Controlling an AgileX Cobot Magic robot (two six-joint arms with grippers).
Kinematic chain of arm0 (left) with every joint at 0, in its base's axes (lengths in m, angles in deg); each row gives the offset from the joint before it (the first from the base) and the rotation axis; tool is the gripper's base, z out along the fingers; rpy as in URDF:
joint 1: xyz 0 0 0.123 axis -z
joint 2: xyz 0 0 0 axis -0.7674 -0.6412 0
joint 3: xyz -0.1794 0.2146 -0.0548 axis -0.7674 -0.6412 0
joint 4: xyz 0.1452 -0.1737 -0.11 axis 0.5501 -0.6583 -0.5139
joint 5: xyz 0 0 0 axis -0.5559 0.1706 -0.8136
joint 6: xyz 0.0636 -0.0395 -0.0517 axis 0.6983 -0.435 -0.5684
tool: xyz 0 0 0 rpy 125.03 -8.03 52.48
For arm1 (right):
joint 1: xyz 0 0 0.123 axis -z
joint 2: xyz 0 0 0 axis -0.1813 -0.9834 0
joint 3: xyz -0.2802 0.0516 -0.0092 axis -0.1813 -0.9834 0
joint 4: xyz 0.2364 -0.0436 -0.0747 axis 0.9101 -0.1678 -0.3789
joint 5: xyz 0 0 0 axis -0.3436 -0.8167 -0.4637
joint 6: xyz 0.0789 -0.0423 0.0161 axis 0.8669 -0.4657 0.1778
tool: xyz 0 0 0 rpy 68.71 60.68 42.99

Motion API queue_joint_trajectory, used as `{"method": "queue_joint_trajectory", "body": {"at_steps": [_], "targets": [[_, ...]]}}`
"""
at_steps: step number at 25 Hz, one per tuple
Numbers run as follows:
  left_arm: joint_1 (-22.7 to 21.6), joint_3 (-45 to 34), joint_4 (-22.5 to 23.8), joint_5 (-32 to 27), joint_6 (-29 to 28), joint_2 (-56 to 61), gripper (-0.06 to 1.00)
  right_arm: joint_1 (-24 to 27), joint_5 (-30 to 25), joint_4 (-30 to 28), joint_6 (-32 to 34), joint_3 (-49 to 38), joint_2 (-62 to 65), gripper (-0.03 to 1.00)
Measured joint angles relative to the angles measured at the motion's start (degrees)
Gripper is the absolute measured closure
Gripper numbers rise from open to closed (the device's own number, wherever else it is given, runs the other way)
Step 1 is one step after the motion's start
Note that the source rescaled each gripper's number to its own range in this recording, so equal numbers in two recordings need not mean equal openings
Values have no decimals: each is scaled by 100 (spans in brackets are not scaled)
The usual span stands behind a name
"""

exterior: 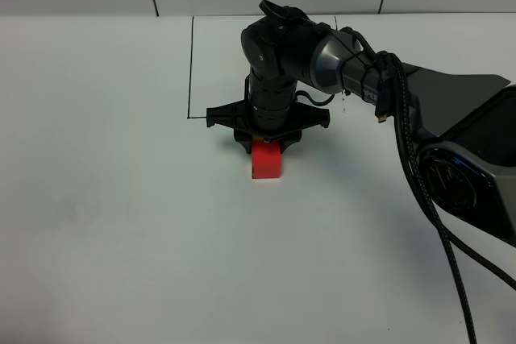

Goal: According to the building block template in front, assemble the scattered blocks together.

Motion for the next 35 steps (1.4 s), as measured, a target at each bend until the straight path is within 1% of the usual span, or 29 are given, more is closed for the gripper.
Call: {"method": "queue_joint_trajectory", "body": {"at_steps": [6, 7, 8, 10, 12, 15, 16, 18, 21, 25, 28, 31, 35], "targets": [[0, 0, 0, 0, 0, 0, 31, 0, 16, 0, -11, 0, 0, 97], [0, 0, 0, 0, 0, 0, 31, 0, 16, -5, -4, 0, 0, 96], [0, 0, 0, 0, 0, 0, 31, 0, 22, -18, 3, 0, 0, 93], [0, 0, 0, 0, 0, 0, 31, 0, 73, -66, -30, 0, 0, 78], [0, 0, 0, 0, 0, 0, 31, 0, 128, -150, -107, 0, 0, 53], [0, 0, 0, 0, 0, 0, 31, 0, 138, -171, -272, 0, 0, 19], [0, 0, 0, 0, 0, 0, 31, 0, 151, -171, -326, 0, 0, 11], [0, 0, 0, 0, 0, 0, 31, 0, 183, -111, -481, 0, 6, 2], [0, 0, 0, 0, 0, 0, 31, 5, 218, -9, -722, 0, 68, -2], [0, 0, 0, 0, 0, 0, 31, 39, 266, 30, -1078, 0, 306, -3], [0, 0, 0, 0, 0, 0, 31, 224, 278, 164, -1196, 0, 514, -3], [0, 0, 0, 0, 0, 0, 31, 621, 266, 435, -1443, 0, 611, -3], [0, 0, 0, 0, 0, 0, 31, 1377, 227, 606, -1883, 0, 741, -3]]}}
